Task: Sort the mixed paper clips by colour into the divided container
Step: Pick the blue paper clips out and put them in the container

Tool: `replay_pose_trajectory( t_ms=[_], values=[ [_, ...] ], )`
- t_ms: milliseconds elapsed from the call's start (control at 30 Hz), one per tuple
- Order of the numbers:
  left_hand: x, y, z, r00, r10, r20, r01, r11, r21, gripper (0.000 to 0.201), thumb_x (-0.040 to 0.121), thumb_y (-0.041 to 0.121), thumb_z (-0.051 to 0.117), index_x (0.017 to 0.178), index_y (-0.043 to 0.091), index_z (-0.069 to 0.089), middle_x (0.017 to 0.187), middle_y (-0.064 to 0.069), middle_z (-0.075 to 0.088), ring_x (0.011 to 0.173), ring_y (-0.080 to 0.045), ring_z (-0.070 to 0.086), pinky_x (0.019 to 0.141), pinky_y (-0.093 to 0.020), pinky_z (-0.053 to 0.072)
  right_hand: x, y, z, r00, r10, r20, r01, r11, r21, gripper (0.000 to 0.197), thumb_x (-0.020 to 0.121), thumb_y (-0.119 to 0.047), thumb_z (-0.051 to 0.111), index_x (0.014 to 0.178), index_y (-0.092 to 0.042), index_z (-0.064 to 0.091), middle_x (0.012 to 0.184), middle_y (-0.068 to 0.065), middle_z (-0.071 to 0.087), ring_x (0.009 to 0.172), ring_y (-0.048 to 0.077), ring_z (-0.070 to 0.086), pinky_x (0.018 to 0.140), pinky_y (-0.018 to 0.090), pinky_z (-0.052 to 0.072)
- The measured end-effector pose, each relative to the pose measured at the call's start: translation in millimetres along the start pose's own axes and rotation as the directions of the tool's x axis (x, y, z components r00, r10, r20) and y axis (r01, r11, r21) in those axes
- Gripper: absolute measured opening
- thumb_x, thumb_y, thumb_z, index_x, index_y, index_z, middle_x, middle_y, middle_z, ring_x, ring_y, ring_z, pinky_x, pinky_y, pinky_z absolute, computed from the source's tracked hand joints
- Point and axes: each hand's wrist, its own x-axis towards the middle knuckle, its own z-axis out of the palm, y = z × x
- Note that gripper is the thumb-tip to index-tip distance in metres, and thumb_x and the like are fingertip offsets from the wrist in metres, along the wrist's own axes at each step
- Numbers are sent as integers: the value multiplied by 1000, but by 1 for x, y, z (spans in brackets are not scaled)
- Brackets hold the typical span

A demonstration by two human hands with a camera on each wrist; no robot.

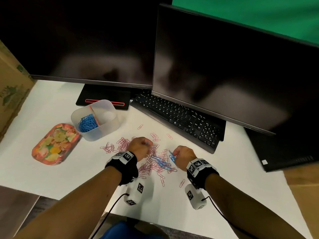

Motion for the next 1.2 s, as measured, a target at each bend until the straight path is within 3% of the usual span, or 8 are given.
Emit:
replay_pose_trajectory(
  t_ms=[133, 267, 400, 600, 733, 867, 1033, 1200],
  values=[
    [3, 1, 1, 998, -1, -64, 5, 998, 69, 21, 87, 12, 56, 68, 20, 57, 68, 5, 53, 72, -18, 50, 71, -29, 45, -2, 8, -6, 999, -27, -24, 33, 968, 249, 26, 84, -7, 52, 101, -22, 65, 83, -4, 61, 80, 18, 58, 71, 24, 45],
    [0, -2, 8, 991, 132, 7, -125, 926, 357, 18, 80, 9, 60, 71, 25, 60, 78, 9, 63, 80, -15, 61, 72, -24, 48, -6, 13, -10, 1000, -15, 4, 9, 754, 657, 24, 84, -3, 40, 76, -16, 58, 74, 5, 50, 50, 19, 39, 49, 26, 35],
    [-7, -7, 21, 932, 216, 290, -359, 659, 661, 19, 80, 15, 62, 93, 29, 67, 90, 7, 58, 87, -15, 60, 74, -22, 46, -16, 13, -14, 1000, -2, -7, 7, 584, 811, 9, 60, -14, 37, 62, -12, 46, 58, 7, 36, 49, 20, 35, 50, 27, 34],
    [-6, -13, 22, 899, 273, 343, -437, 505, 744, 13, 86, 29, 60, 96, 27, 67, 103, 3, 57, 95, -20, 60, 77, -26, 48, -24, 20, -8, 998, -29, -53, 60, 512, 857, 15, 63, -17, 40, 61, -7, 51, 57, 12, 48, 50, 23, 44, 47, 26, 34],
    [-5, -7, 18, 921, 262, 287, -388, 572, 723, 10, 84, 20, 58, 84, 26, 66, 94, 3, 65, 87, -19, 63, 77, -30, 53, -20, 30, -4, 1000, -12, -29, 29, 687, 726, 22, 83, -10, 45, 68, -14, 61, 60, 1, 52, 56, 18, 44, 53, 24, 32],
    [-6, -11, 14, 949, 220, 224, -313, 711, 630, 17, 82, 13, 58, 86, 28, 65, 90, 1, 69, 82, -19, 66, 78, -32, 56, -22, 31, 4, 990, -66, -121, 84, 985, 148, 14, 90, -24, 56, 100, -21, 65, 100, 0, 68, 92, 18, 63, 75, 22, 46],
    [-11, -14, 11, 959, 195, 204, -279, 761, 586, 35, 88, 12, 50, 116, 25, 65, 104, 5, 63, 88, -13, 59, 83, -19, 48, -22, 14, 7, 990, -96, -106, 79, 985, -154, 26, 92, -30, 56, 115, -19, 62, 115, 2, 64, 101, 20, 62, 80, 26, 50],
    [-14, -12, 5, 979, 94, 182, -172, 860, 480, 22, 89, 22, 49, 90, 23, 71, 93, 2, 70, 77, -16, 62, 70, -23, 48, -16, 4, 7, 998, -28, -50, 18, 984, -178, 21, 91, -19, 51, 106, -13, 63, 108, 7, 65, 95, 24, 63, 73, 27, 52]
  ],
)
